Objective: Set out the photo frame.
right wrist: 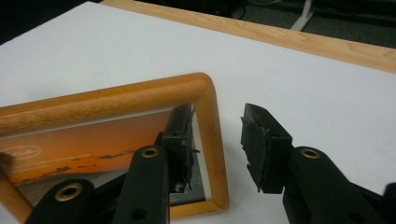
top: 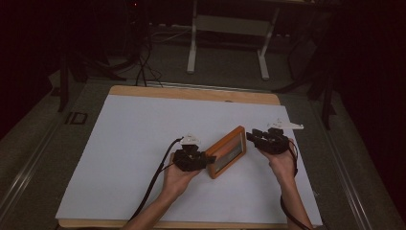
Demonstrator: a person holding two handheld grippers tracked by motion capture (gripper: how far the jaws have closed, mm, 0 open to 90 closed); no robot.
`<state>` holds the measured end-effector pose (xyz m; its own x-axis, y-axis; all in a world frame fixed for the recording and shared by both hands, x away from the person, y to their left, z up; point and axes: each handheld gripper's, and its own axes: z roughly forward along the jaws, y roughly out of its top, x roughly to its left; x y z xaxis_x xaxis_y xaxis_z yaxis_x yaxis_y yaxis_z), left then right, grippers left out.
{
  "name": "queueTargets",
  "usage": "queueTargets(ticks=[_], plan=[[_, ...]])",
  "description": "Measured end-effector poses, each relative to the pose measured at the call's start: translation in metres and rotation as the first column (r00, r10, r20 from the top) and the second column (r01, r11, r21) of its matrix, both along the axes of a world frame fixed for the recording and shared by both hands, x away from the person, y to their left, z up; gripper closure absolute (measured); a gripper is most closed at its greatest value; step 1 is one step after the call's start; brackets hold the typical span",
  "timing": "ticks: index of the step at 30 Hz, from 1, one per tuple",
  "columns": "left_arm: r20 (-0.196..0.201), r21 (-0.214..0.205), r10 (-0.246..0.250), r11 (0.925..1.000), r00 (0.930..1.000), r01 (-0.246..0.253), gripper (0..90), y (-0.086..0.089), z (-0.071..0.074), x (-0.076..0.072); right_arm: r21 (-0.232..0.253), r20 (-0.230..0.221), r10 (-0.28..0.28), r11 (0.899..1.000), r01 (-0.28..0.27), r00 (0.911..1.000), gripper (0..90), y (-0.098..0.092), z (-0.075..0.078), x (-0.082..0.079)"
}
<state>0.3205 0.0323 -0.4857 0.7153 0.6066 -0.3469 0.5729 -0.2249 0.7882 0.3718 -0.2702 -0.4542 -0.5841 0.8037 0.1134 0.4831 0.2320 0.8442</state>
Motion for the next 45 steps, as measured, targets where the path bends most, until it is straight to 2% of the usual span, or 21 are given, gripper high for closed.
queueTargets(ticks=[5, 11, 14, 21, 25, 26, 27, 28, 29, 30, 31, 32, 33, 34, 37, 38, 40, 42, 43, 44, 45], plan=[[0.016, 0.007, -0.008, 0.9999, 0.9998, 0.008, 69.2, 0.001, 0.002, 0.001, -0.011, 0.014, 0.016, 1.000, -0.016, 0.9998, 63.4, -0.001, 0.002, -0.002], [0.059, 0.008, -0.021, 0.9998, 0.9980, 0.021, 69.2, 0.004, 0.011, 0.002, -0.011, 0.032, 0.038, 0.999, -0.038, 0.9987, 65.2, 0.000, 0.005, -0.003], [0.085, 0.008, -0.031, 0.9995, 0.9959, 0.030, 69.2, 0.008, 0.019, 0.004, -0.015, 0.040, 0.060, 0.998, -0.059, 0.9974, 64.7, 0.003, 0.008, -0.004], [0.108, 0.006, -0.047, 0.9989, 0.9930, 0.047, 69.3, 0.015, 0.036, 0.014, -0.023, 0.059, 0.106, 0.994, -0.105, 0.9926, 59.3, 0.012, 0.012, -0.004], [0.133, 0.024, -0.065, 0.9978, 0.9890, 0.062, 69.3, 0.017, 0.047, 0.019, -0.029, 0.064, 0.146, 0.989, -0.144, 0.9872, 56.2, 0.021, 0.014, -0.004], [0.145, 0.032, -0.073, 0.9971, 0.9867, 0.069, 69.3, 0.017, 0.052, 0.021, -0.032, 0.070, 0.172, 0.985, -0.170, 0.9827, 54.5, 0.025, 0.015, -0.004], [0.145, 0.032, -0.073, 0.9971, 0.9867, 0.069, 69.3, 0.017, 0.052, 0.021, -0.032, 0.070, 0.172, 0.985, -0.170, 0.9827, 54.5, 0.025, 0.015, -0.004], [0.142, 0.030, -0.075, 0.9970, 0.9871, 0.072, 69.3, 0.018, 0.055, 0.022, -0.037, 0.086, 0.195, 0.981, -0.193, 0.9770, 53.0, 0.029, 0.016, -0.004], [0.141, 0.029, -0.078, 0.9968, 0.9870, 0.074, 69.3, 0.018, 0.057, 0.024, -0.037, 0.086, 0.195, 0.981, -0.193, 0.9770, 53.0, 0.029, 0.016, -0.004], [0.146, 0.029, -0.084, 0.9963, 0.9856, 0.081, 69.3, 0.019, 0.061, 0.026, -0.039, 0.097, 0.219, 0.976, -0.216, 0.9708, 52.3, 0.032, 0.017, -0.004], [0.146, 0.029, -0.084, 0.9963, 0.9856, 0.081, 69.3, 0.019, 0.061, 0.026, -0.039, 0.097, 0.219, 0.976, -0.216, 0.9708, 52.3, 0.032, 0.017, -0.004], [0.148, 0.033, -0.091, 0.9956, 0.9847, 0.087, 69.3, 0.019, 0.064, 0.027, -0.035, 0.112, 0.246, 0.969, -0.244, 0.9627, 49.6, 0.035, 0.019, -0.005], [0.152, 0.037, -0.098, 0.9950, 0.9836, 0.093, 69.3, 0.019, 0.066, 0.028, -0.035, 0.112, 0.246, 0.969, -0.244, 0.9627, 49.6, 0.035, 0.019, -0.005], [0.154, 0.043, -0.105, 0.9941, 0.9824, 0.100, 69.3, 0.019, 0.068, 0.029, -0.023, 0.120, 0.276, 0.961, -0.276, 0.9536, 46.7, 0.038, 0.020, -0.004], [0.159, 0.058, -0.118, 0.9923, 0.9803, 0.110, 69.3, 0.018, 0.070, 0.029, -0.016, 0.119, 0.296, 0.955, -0.297, 0.9476, 44.8, 0.040, 0.021, -0.003], [0.168, 0.070, -0.129, 0.9904, 0.9772, 0.119, 69.3, 0.016, 0.071, 0.028, -0.014, 0.110, 0.319, 0.948, -0.319, 0.9415, 43.2, 0.041, 0.019, -0.001], [0.175, 0.078, -0.138, 0.9889, 0.9748, 0.126, 69.3, 0.015, 0.072, 0.028, -0.015, 0.109, 0.326, 0.945, -0.327, 0.9390, 42.7, 0.042, 0.019, -0.001], [0.179, 0.089, -0.151, 0.9866, 0.9722, 0.137, 69.3, 0.014, 0.074, 0.028, -0.027, 0.109, 0.356, 0.934, -0.355, 0.9281, 40.4, 0.045, 0.017, -0.001], [0.179, 0.094, -0.154, 0.9858, 0.9717, 0.139, 69.3, 0.013, 0.075, 0.028, -0.027, 0.109, 0.356, 0.934, -0.355, 0.9281, 40.4, 0.045, 0.017, -0.001], [0.185, 0.110, -0.171, 0.9822, 0.9677, 0.152, 69.3, 0.011, 0.077, 0.028, -0.032, 0.116, 0.377, 0.926, -0.376, 0.9190, 39.0, 0.047, 0.017, -0.002], [0.185, 0.110, -0.171, 0.9822, 0.9677, 0.152, 69.3, 0.011, 0.077, 0.028, -0.032, 0.116, 0.377, 0.926, -0.376, 0.9190, 39.0, 0.047, 0.017, -0.002]])
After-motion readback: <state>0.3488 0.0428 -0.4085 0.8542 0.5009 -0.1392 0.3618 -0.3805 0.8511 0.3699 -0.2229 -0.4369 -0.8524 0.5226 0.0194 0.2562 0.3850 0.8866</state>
